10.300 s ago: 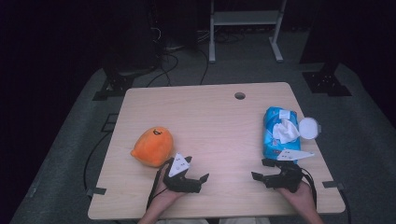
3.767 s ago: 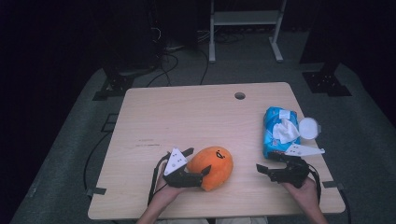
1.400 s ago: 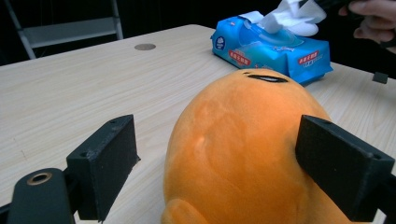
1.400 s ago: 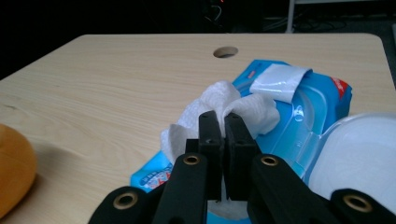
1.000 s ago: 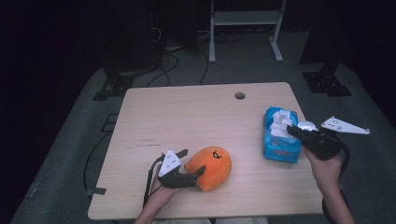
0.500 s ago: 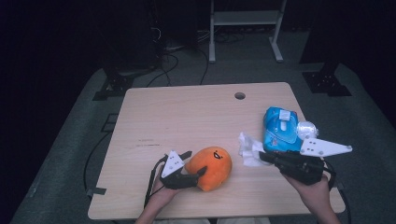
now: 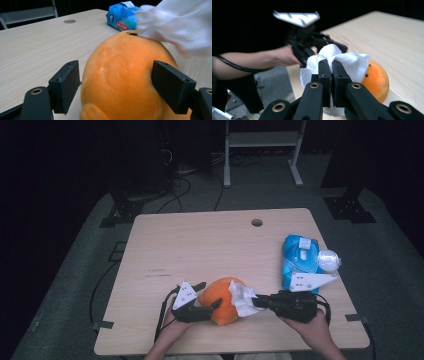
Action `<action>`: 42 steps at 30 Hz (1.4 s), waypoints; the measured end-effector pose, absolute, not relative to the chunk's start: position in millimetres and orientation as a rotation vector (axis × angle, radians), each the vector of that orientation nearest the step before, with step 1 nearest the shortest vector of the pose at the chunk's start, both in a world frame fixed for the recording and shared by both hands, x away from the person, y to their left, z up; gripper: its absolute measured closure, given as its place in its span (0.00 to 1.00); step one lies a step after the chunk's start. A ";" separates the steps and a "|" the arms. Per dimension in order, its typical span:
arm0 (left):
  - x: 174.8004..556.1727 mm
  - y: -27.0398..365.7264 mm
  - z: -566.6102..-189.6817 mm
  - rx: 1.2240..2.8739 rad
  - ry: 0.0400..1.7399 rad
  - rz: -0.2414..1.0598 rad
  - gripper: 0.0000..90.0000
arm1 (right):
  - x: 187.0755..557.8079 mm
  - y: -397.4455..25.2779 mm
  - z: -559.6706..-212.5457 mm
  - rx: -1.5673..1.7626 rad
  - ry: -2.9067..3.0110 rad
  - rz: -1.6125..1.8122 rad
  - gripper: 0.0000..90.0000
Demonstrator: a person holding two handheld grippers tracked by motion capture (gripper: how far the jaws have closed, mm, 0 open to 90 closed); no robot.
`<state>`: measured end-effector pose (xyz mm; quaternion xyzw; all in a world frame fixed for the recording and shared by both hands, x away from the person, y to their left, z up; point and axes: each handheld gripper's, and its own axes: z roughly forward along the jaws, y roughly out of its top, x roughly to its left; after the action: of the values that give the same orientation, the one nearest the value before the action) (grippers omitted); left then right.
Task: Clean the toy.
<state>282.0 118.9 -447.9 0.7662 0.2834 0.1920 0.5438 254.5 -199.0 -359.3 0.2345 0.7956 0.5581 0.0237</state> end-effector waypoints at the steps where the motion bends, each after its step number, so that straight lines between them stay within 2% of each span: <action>1: 282.1 119.0 -448.0 1.818 0.673 0.453 0.26 | 259.1 -195.6 -363.7 0.736 2.477 1.696 0.96; 7: 283.0 117.3 -448.2 1.822 0.664 0.441 0.26 | 288.3 -175.7 -390.5 0.782 2.487 1.491 0.93; 9: 282.9 117.1 -448.7 1.821 0.663 0.436 0.26 | 295.7 -173.8 -397.3 0.810 2.477 1.480 0.91; 10: 283.3 117.5 -449.3 1.821 0.666 0.430 0.26 | 300.8 -170.9 -404.4 0.828 2.464 1.451 0.84; 16: 285.8 117.8 -450.3 1.838 0.674 0.389 0.26 | 306.6 -166.9 -409.7 0.797 2.472 1.463 0.75; 17: 285.6 117.2 -450.2 1.846 0.669 0.382 0.27 | 308.0 -162.4 -412.9 0.771 2.491 1.458 0.69; 23: 278.6 119.3 -439.7 1.869 0.638 0.355 0.24 | 308.3 -157.0 -421.6 0.739 2.475 1.467 0.65; 29: 271.7 110.9 -443.3 1.940 0.605 0.399 0.22 | 310.5 -153.7 -429.5 0.760 2.436 1.458 0.69; 31: 273.7 109.5 -443.8 1.939 0.611 0.427 0.25 | 305.0 -148.2 -429.8 0.754 2.405 1.372 0.80; 35: 277.3 113.3 -445.6 1.939 0.608 0.455 0.32 | 305.8 -151.2 -429.9 0.808 2.401 1.394 0.87; 42: 282.0 119.4 -447.9 1.921 0.622 0.470 0.34 | 298.5 -151.2 -428.5 0.851 2.413 1.432 0.90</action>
<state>282.0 119.4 -447.9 0.7974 0.2582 0.1953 0.5093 298.5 -151.2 -428.5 0.2887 0.8184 0.4857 0.1044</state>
